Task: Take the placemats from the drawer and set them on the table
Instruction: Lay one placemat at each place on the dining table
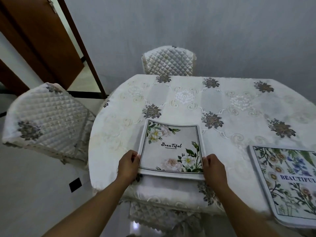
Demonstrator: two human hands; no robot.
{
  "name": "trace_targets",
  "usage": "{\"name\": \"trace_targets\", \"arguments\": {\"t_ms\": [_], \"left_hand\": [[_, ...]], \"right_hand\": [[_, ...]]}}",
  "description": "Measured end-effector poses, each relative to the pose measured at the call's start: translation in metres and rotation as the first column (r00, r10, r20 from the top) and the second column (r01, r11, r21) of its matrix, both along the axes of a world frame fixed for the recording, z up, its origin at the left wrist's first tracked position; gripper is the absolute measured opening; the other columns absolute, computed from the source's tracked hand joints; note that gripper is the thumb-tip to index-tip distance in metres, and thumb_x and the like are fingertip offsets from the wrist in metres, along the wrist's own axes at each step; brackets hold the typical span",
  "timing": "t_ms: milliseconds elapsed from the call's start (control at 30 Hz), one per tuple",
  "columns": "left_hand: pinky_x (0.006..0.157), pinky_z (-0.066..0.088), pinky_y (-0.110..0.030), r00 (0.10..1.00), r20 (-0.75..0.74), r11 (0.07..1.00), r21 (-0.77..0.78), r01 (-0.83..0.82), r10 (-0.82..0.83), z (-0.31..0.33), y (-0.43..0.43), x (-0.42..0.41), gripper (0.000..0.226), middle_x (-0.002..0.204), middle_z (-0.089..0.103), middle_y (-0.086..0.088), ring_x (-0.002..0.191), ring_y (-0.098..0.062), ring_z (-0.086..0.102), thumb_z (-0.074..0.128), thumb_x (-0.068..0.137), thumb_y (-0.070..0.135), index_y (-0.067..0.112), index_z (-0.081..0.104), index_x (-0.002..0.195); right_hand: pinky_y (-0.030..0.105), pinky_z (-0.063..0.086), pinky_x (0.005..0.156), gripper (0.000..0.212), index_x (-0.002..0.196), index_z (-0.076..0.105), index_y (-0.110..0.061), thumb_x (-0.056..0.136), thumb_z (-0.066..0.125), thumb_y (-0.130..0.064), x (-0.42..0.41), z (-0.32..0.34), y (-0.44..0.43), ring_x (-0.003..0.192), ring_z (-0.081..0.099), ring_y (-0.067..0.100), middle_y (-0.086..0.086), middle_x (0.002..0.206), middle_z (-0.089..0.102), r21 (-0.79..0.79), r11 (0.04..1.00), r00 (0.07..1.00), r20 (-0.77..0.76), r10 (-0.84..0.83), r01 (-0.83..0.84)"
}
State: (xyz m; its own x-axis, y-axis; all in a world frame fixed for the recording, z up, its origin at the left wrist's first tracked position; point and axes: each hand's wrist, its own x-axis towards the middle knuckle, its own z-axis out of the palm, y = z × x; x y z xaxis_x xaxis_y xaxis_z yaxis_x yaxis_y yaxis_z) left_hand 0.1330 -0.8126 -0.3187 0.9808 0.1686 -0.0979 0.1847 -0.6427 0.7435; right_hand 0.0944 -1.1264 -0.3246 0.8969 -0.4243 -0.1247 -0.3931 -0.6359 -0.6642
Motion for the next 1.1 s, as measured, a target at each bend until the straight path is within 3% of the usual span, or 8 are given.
{"name": "trace_targets", "arguments": {"t_ms": [167,333,467,600,733,900,1000,1100], "left_hand": [[0.059,0.040,-0.030,0.999,0.015,0.999,0.040,0.033,-0.033,-0.035,0.000,0.015,0.019,0.070,0.060,0.003,0.068,-0.014,0.056,0.055,0.095,0.024,0.018,0.055,0.076],[0.061,0.048,-0.037,0.996,0.044,0.986,0.149,0.069,-0.076,-0.060,0.014,0.018,0.015,0.065,0.062,0.003,0.066,-0.022,0.059,0.061,0.089,0.025,0.022,0.057,0.075],[0.070,0.046,-0.040,0.993,0.074,0.936,0.346,0.058,-0.089,-0.066,0.008,0.016,0.019,0.088,0.063,-0.008,0.082,-0.033,0.056,0.058,0.084,0.030,0.016,0.061,0.095],[0.091,0.046,-0.045,0.936,0.165,0.885,0.408,0.222,-0.311,-0.061,-0.020,0.013,0.049,0.122,0.059,-0.016,0.108,-0.035,0.054,0.042,0.088,0.035,0.005,0.054,0.124],[0.109,0.033,-0.051,0.880,0.053,0.803,0.437,0.405,-0.472,-0.070,-0.053,0.027,0.056,0.141,0.051,-0.018,0.133,-0.037,0.044,0.035,0.091,0.035,0.004,0.048,0.137],[0.115,0.028,-0.050,0.812,-0.088,0.638,0.573,0.515,-0.576,-0.084,-0.059,0.038,0.062,0.145,0.048,-0.016,0.138,-0.035,0.038,0.035,0.086,0.033,0.004,0.045,0.139],[0.115,0.010,-0.045,0.814,-0.086,0.635,0.580,0.510,-0.575,-0.088,-0.058,0.040,0.061,0.153,0.035,-0.015,0.145,-0.032,0.025,0.029,0.093,0.035,0.005,0.034,0.147],[0.118,0.001,-0.041,0.821,-0.071,0.651,0.573,0.498,-0.566,-0.088,-0.054,0.040,0.065,0.160,0.020,-0.013,0.149,-0.027,0.010,0.022,0.097,0.043,0.008,0.020,0.152]], "right_hand": [[0.034,0.037,0.054,0.030,0.078,0.046,-0.014,0.100,0.044,-0.034,0.003,-0.036,0.003,0.060,0.050,0.017,0.003,0.066,0.054,-0.092,0.996,0.998,-0.063,-0.010,0.004],[0.036,0.046,0.060,0.027,0.078,0.044,-0.019,0.098,0.042,-0.037,-0.003,-0.055,0.013,0.061,0.051,0.020,0.001,0.067,0.053,-0.158,0.987,0.990,-0.133,-0.058,0.036],[0.043,0.050,0.071,0.014,0.094,0.054,-0.013,0.093,0.053,-0.026,-0.001,-0.052,0.022,0.077,0.055,0.029,0.015,0.092,0.059,-0.190,0.974,0.991,-0.037,-0.131,0.121],[0.050,0.048,0.090,0.051,0.125,0.055,0.003,0.091,0.042,-0.032,0.013,-0.049,0.056,0.110,0.056,0.042,0.026,0.122,0.059,-0.395,0.914,0.982,0.117,0.151,-0.093],[0.052,0.023,0.115,0.063,0.148,0.035,-0.005,0.096,0.025,-0.039,0.035,-0.059,0.106,0.144,0.029,0.034,0.017,0.154,0.036,-0.400,0.841,0.922,-0.027,0.387,-0.365],[0.049,0.003,0.122,0.059,0.153,0.019,-0.009,0.098,0.021,-0.031,0.050,-0.080,0.129,0.150,0.005,0.027,0.012,0.162,0.016,-0.371,0.791,0.871,-0.132,0.473,-0.486],[0.040,-0.001,0.119,0.062,0.151,0.025,-0.007,0.098,0.017,-0.038,0.051,-0.085,0.125,0.149,0.014,0.025,0.012,0.159,0.025,-0.414,0.782,0.877,-0.096,0.470,-0.465],[0.041,0.002,0.119,0.064,0.153,0.019,-0.011,0.099,0.019,-0.045,0.045,-0.086,0.113,0.150,0.006,0.021,0.007,0.161,0.016,-0.430,0.769,0.870,-0.095,0.483,-0.474]]}}
